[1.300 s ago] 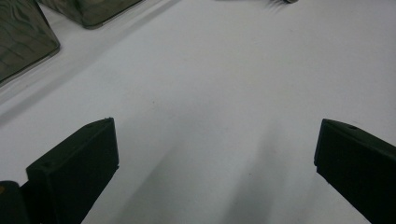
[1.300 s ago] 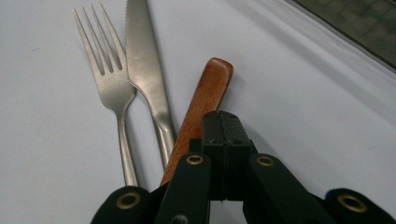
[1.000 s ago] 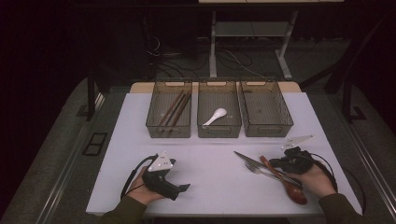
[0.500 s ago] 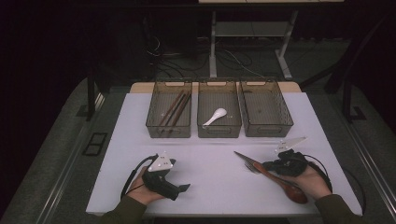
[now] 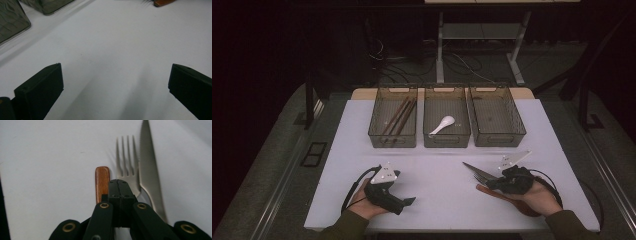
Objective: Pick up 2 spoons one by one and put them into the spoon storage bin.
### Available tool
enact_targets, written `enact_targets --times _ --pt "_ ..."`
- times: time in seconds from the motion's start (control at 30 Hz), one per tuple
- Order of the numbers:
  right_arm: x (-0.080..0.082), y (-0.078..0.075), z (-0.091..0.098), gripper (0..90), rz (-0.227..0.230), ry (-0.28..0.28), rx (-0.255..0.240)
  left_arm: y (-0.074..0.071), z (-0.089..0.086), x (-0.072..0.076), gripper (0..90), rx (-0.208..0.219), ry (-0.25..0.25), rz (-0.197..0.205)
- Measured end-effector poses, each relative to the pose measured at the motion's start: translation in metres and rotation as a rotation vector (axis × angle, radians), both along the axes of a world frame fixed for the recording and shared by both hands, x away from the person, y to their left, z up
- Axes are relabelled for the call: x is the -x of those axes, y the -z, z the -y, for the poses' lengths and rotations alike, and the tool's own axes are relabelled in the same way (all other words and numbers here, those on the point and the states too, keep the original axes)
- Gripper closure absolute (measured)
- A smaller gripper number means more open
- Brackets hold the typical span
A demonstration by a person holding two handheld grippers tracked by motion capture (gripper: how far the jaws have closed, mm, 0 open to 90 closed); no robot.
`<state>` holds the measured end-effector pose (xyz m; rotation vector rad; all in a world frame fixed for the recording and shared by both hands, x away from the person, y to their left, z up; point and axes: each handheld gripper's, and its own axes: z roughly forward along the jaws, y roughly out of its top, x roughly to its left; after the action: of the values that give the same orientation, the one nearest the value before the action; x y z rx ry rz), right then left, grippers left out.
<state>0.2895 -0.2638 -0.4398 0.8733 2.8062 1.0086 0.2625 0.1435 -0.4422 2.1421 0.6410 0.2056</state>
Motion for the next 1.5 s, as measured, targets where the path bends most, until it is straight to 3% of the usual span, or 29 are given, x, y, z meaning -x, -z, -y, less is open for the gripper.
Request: enact_targets --times 0.2,0.27,0.47,0.73,1.17,1.5 --pt "0.006 0.001 -0.007 90.0 -0.009 -0.062 -0.007 0.0 0.0 0.0 0.0 0.002 0.002 -0.001" --pt "0.008 -0.001 -0.007 89.9 -0.009 -0.051 -0.013 0.0 0.0 0.001 0.0 0.003 0.001 -0.001" --pt "0.017 -0.014 0.023 82.8 0.017 0.025 -0.057 0.0 -0.001 0.0 0.0 0.002 0.004 -0.001" --pt "0.04 -0.014 0.066 71.7 0.018 0.092 -0.039 0.0 -0.001 0.0 0.0 0.002 0.002 -0.001" --pt "0.058 -0.012 0.103 62.3 0.0 0.109 -0.042 0.001 -0.001 0.0 0.0 0.002 -0.007 -0.006" --pt "0.067 -0.002 0.104 57.1 -0.019 0.055 0.004 0.002 0.0 -0.001 0.0 -0.011 -0.005 -0.008"
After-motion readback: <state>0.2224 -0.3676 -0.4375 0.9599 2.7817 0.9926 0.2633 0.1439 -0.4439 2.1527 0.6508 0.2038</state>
